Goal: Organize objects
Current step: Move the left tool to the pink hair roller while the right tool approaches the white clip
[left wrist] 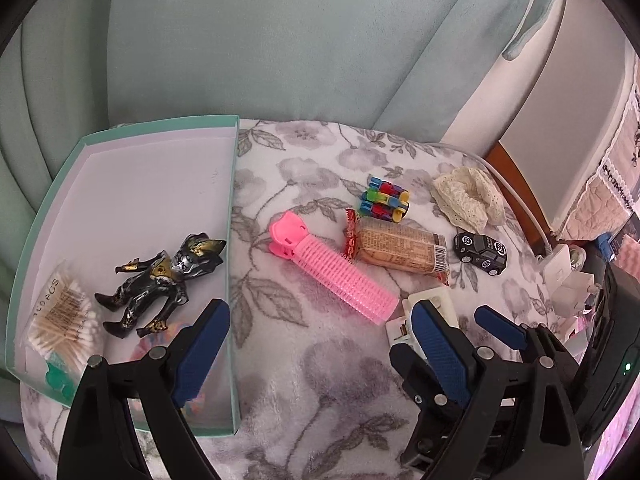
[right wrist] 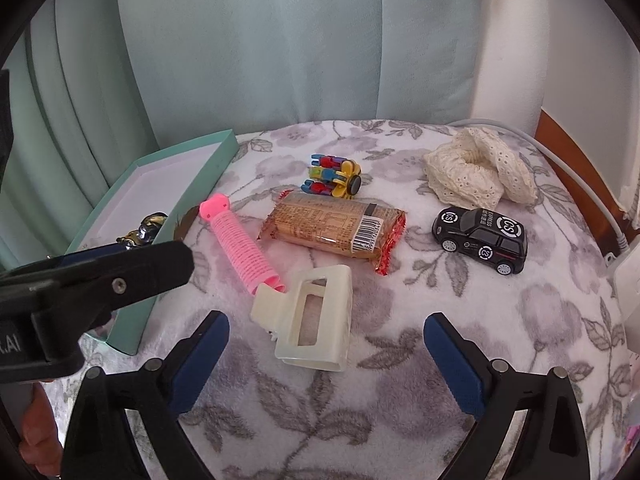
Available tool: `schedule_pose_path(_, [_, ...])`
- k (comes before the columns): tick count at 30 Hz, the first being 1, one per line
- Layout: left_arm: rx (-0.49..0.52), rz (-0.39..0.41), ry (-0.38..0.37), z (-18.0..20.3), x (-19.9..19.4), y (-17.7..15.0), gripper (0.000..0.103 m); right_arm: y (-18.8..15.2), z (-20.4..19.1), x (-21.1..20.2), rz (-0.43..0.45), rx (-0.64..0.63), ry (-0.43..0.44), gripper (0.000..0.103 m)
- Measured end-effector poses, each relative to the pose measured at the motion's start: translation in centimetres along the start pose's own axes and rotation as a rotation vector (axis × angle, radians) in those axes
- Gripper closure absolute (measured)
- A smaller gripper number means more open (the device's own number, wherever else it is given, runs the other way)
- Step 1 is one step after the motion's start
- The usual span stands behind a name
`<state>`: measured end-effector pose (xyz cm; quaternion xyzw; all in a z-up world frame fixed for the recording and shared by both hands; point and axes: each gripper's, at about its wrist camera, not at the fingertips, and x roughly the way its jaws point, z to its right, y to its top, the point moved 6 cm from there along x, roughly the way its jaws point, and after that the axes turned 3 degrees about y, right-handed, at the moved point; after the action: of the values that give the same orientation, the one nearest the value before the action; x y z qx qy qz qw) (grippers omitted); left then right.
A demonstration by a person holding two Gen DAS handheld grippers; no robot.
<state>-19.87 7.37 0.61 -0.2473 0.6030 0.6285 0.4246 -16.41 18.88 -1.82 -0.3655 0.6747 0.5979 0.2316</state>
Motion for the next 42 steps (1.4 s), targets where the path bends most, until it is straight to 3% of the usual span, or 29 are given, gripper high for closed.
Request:
schedule_pose_path(15, [0.027,-0.07,0.009,2.2,4.3,1.3,0.014,0.5,1.6,1.1,-0.005,0.021,-0.031,0.009])
schedule_pose_path(22, [-0.01,-0.1,0.014,1.7,5.5,1.6,0.015,0.3,1.4,1.5,-0.015,0.017,-0.029,0.014])
schedule_pose_path(29, [0.021,-0.096,0.06,2.2,6.2,1.4,0.015,0.2,1.5,1.6,-0.019,0.01,-0.048,0.016])
schedule_pose_path(42, [0.029,-0.089,0.016,1.7,5.7,1.3,0.03,0.1,3.0,0.8,0.006,0.055,-0.071,0.046])
